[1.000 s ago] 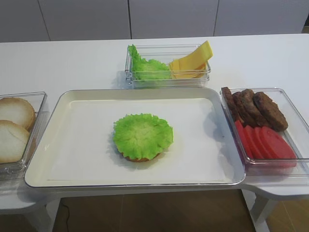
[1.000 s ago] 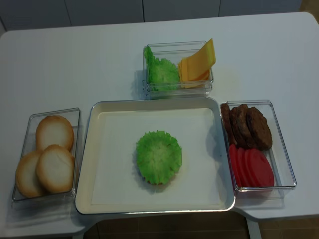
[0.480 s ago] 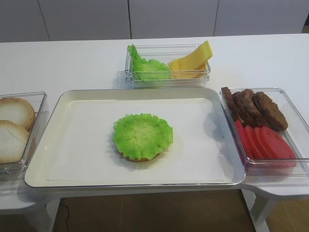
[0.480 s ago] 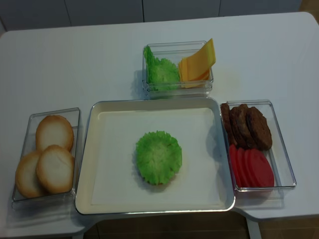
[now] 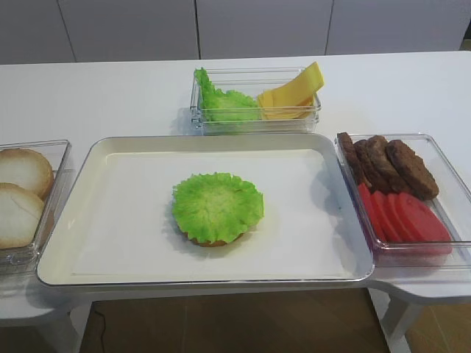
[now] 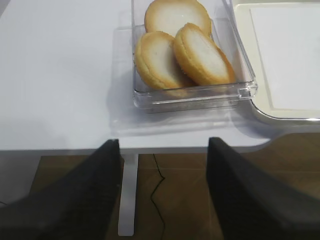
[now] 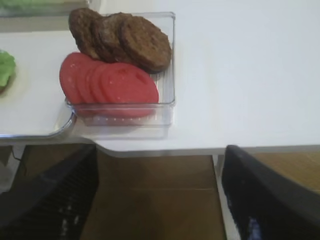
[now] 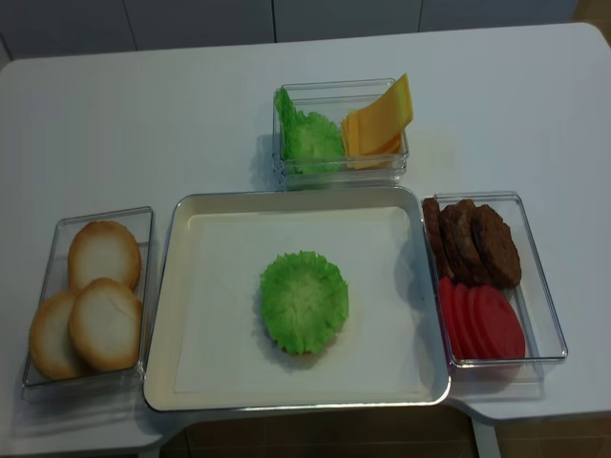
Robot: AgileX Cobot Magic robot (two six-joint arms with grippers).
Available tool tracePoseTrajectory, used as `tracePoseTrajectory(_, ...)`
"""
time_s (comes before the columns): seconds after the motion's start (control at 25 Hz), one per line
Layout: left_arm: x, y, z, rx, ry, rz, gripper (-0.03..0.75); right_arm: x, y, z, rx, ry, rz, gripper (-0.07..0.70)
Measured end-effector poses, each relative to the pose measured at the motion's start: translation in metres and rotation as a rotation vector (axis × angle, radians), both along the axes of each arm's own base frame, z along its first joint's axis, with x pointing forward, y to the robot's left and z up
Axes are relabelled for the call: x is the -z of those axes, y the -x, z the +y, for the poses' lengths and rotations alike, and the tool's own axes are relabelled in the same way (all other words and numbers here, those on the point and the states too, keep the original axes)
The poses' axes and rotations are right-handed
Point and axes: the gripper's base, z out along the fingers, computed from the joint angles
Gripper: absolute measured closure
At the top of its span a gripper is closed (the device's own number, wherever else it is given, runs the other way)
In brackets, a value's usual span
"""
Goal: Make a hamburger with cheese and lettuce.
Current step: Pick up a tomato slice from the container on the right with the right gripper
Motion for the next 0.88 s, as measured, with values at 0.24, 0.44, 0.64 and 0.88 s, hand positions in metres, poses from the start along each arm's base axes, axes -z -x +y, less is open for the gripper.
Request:
tracePoseTrajectory(0.24,0.000,0.000,0.000,0.000,0.000,0.000,0.309,-0.025,-0.004,0.004,0.004,-0.099,-0.037,0.031)
tracePoseTrajectory(0.44,0.000,0.000,0.000,0.000,0.000,0.000,0.309,-0.061,-0.041,0.006,0.014,-0.093,0.072,0.031)
tracePoseTrajectory(0.64,0.000,0.000,0.000,0.000,0.000,0.000,0.309,-0.085,-0.095,0.010,0.033,-0.102,0.154,0.031)
tracePoseTrajectory(0.88,0.000,0.000,0.000,0.000,0.000,0.000,0.309,-0.107,-0.157,0.015,0.044,-0.128,0.259,0.031)
